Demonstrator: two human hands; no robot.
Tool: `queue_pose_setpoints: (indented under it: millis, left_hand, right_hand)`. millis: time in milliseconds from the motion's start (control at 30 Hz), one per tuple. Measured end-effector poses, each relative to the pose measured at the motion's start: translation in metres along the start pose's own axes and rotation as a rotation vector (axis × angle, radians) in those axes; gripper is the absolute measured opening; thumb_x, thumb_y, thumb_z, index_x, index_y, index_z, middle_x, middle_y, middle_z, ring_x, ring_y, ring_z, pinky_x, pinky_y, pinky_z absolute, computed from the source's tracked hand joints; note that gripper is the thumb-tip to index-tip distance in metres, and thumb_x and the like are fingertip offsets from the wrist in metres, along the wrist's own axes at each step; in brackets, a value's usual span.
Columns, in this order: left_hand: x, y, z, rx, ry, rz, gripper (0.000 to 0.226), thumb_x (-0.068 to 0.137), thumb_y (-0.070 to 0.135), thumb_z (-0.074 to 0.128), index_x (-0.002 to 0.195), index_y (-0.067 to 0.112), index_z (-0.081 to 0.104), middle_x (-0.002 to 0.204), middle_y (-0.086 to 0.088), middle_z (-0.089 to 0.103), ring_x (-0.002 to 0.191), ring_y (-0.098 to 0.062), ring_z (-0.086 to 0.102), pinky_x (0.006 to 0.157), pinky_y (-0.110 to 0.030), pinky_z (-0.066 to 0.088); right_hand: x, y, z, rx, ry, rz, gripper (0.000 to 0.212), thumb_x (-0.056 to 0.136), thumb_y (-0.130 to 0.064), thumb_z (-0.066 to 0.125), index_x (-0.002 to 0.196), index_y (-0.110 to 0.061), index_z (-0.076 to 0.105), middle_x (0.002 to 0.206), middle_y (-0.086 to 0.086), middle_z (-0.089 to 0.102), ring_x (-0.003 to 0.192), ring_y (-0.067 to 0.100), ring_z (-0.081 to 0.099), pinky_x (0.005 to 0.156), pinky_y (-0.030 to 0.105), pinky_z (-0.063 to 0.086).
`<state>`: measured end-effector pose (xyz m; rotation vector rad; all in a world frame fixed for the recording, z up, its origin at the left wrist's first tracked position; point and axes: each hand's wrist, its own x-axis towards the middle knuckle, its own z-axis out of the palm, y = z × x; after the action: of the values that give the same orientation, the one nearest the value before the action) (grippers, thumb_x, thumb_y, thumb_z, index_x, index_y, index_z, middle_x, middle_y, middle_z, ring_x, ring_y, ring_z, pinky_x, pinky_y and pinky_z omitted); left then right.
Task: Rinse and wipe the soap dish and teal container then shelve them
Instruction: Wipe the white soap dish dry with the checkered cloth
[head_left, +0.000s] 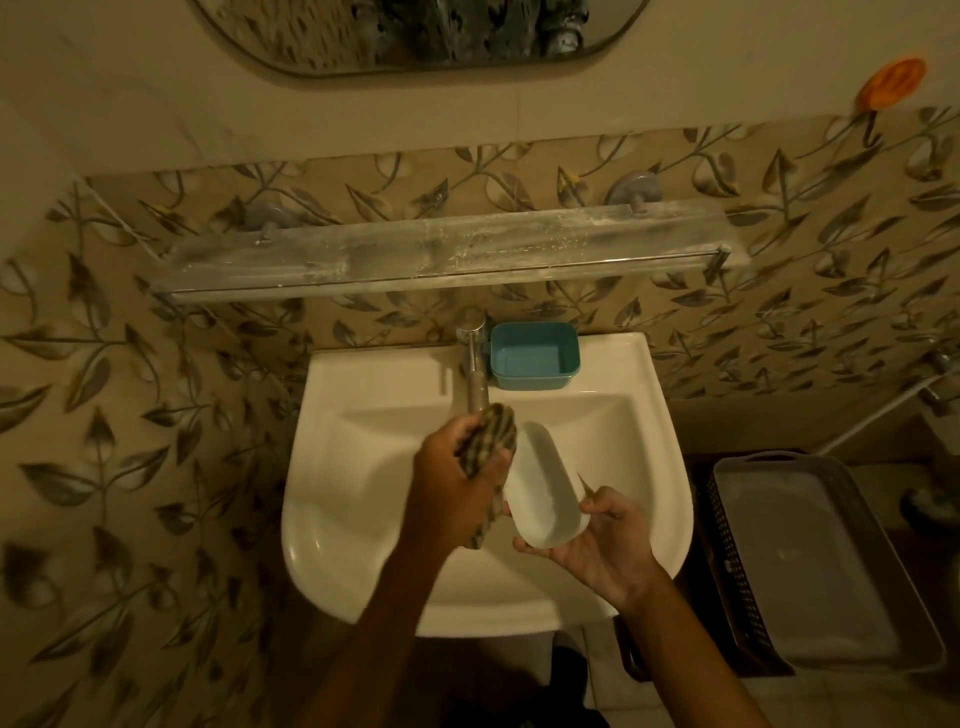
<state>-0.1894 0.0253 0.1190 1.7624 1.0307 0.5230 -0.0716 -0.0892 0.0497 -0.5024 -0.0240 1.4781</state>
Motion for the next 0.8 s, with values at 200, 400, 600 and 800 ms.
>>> queue_pose_setpoints:
  millis: [200,400,600,800]
  left_hand:
    - [-0.038,-0.004,0.048,0.217,-0.037,0.121,0.031,0.094,0.015,0.05,0.124,0.017,0.058,0.12,-0.002,0.063,0.111,-0.017,0.058,0.089,-0.023,0.049]
    - [-0.052,-0.012,0.036,0.461,-0.348,0.345,0.037,0.092,0.004,0.048,0.125,0.017,0.058,0.129,-0.006,0.058,0.121,-0.022,0.051,0.102,-0.032,0.041]
    - [-0.045,-0.037,0.031,0.812,-0.659,0.529,0.047,0.093,0.01,0.051,0.137,0.024,0.046,0.143,0.004,0.047,0.131,-0.018,0.038,0.106,-0.037,0.035]
    - [-0.021,-0.037,0.037,0.74,-0.232,0.659,0.063,0.047,0.004,0.09,0.107,0.008,0.07,0.103,-0.009,0.073,0.088,-0.029,0.069,0.075,-0.034,0.06]
  right_hand:
    - [-0.007,0.01,0.0,-0.121,0.064,-0.003,0.058,0.057,-0.022,0.078,0.109,-0.001,0.064,0.101,0.02,0.067,0.09,0.03,0.065,0.078,0.043,0.056]
    - [-0.013,0.012,-0.009,-0.113,0.304,0.038,0.074,0.081,-0.067,0.046,0.121,-0.008,0.065,0.131,0.022,0.059,0.123,0.034,0.056,0.102,0.046,0.046]
    - [-0.016,0.019,-0.006,-0.222,0.468,0.143,0.073,0.078,-0.069,0.047,0.112,-0.009,0.072,0.121,0.022,0.066,0.105,0.032,0.066,0.088,0.044,0.054]
    - [-0.012,0.019,0.006,-0.297,0.525,0.068,0.046,0.086,-0.058,0.051,0.1,-0.02,0.071,0.095,0.011,0.076,0.09,0.032,0.071,0.066,0.048,0.058]
